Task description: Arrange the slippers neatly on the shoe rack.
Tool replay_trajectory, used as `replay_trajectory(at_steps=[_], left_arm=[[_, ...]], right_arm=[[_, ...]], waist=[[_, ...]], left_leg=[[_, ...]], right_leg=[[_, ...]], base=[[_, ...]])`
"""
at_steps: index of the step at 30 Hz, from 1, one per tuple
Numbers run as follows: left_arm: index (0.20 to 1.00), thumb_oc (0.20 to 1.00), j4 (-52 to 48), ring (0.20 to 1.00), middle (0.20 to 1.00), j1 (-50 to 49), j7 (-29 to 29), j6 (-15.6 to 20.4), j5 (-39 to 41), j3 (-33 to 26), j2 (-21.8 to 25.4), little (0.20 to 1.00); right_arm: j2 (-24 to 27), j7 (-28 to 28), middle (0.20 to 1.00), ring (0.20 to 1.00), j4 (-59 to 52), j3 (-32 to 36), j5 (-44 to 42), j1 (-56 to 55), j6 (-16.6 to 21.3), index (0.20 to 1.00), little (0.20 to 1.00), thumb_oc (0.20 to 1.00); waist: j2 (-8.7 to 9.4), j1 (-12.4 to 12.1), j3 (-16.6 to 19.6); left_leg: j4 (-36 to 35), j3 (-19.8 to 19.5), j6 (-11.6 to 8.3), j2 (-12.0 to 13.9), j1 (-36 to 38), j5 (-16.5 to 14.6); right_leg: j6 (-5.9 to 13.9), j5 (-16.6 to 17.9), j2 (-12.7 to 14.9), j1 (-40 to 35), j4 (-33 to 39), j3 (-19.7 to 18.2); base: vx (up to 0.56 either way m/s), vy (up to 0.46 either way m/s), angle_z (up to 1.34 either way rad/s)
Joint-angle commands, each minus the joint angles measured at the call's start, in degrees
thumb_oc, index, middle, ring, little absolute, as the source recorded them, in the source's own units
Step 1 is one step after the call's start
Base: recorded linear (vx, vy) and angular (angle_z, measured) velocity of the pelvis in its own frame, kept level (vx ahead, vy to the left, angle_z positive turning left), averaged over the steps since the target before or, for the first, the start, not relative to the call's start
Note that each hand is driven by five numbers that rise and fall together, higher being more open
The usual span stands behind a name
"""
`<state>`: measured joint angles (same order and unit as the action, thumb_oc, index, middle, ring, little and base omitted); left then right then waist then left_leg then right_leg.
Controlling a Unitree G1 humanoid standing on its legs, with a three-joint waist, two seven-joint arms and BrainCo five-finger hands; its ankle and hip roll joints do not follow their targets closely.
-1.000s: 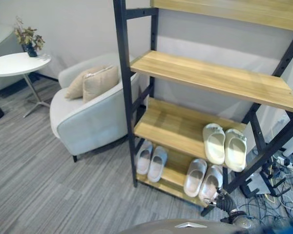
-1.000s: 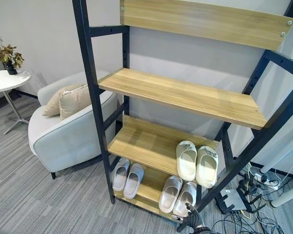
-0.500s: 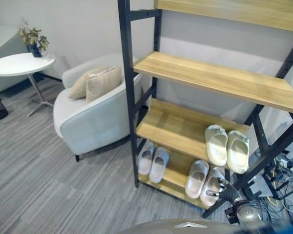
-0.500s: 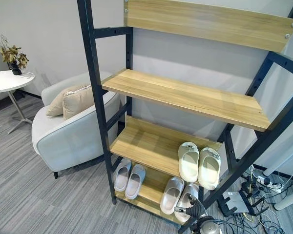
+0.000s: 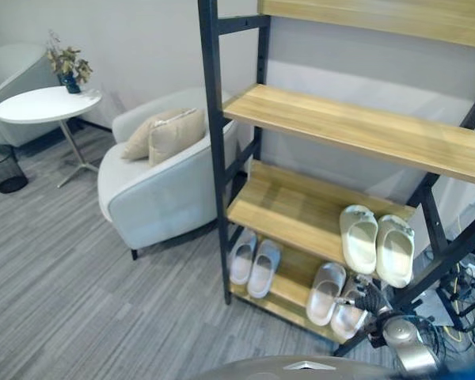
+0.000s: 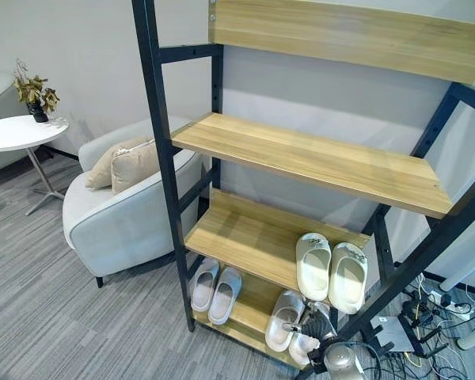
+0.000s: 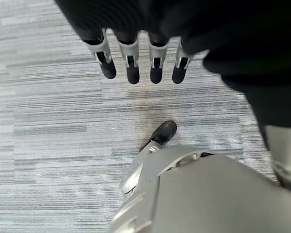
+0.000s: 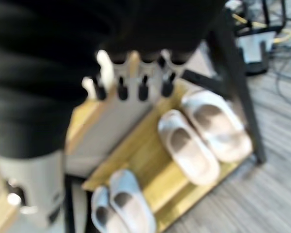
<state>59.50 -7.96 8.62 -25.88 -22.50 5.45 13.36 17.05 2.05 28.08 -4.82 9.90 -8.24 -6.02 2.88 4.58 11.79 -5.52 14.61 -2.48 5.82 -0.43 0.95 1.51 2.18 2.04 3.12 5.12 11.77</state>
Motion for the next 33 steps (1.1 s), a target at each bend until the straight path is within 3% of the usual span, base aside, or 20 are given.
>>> replay_trajectory(at_steps=[1, 10, 17, 33], left_arm=[[1.0, 1.0, -4.6, 1.0, 1.0, -0.5, 4.8, -4.9, -4.5, -2.5, 0.0, 1.0], [1.0, 1.0, -21.5, 1.0, 1.0, -5.9, 14.6, -11.7, -11.4, -6.8, 1.5, 1.0], [1.0, 1.0, -23.9, 1.0, 1.0, -6.7, 16.0, -13.3, -13.0, -8.1, 2.0, 1.0], [1.0, 1.0, -21.7, 1.0, 1.0, -5.5, 14.0, -11.5, -10.9, -8.5, 1.5, 1.0]], right_arm=[[2.4, -0.8, 1.0, 1.0, 0.4, 4.0, 0.8, 4.4, 2.0, 1.0, 1.0, 1.0], [3.1, -0.6, 1.0, 1.0, -0.2, 7.8, -0.1, 4.8, 1.5, 1.0, 1.0, 1.0], [3.1, 0.3, 1.0, 1.0, 0.0, 9.3, -0.4, 5.5, 0.8, 1.0, 1.0, 1.0], [3.3, -3.6, 1.0, 1.0, 4.7, 10.8, -1.0, 8.7, 2.4, 1.0, 1.0, 1.0]], waist=[[-0.32, -1.7, -1.5], [-0.31, -2.3, -1.6], [-0.15, -2.5, -1.7], [-0.34, -3.0, -1.9]], left_leg=[[0.5, -3.5, 1.68, -0.5, -0.3, -1.0], [0.5, -4.1, 1.59, -0.7, -1.2, -0.6], [0.5, -4.5, 1.66, -0.9, -1.7, -0.5], [0.5, -5.4, 1.8, -1.3, -2.9, -0.2]], right_leg=[[2.24, -1.0, 0.1, 1.3, -3.3, 0.6], [2.18, -1.1, 0.1, 1.6, -3.3, 1.2], [2.17, -1.0, 0.2, 1.7, -3.0, 1.5], [2.21, -0.6, 0.4, 1.8, -2.2, 2.0]], base=[[0.0, 0.0, 0.0], [0.01, -0.013, 0.05], [0.01, -0.008, 0.03], [0.0, -0.003, 0.03]])
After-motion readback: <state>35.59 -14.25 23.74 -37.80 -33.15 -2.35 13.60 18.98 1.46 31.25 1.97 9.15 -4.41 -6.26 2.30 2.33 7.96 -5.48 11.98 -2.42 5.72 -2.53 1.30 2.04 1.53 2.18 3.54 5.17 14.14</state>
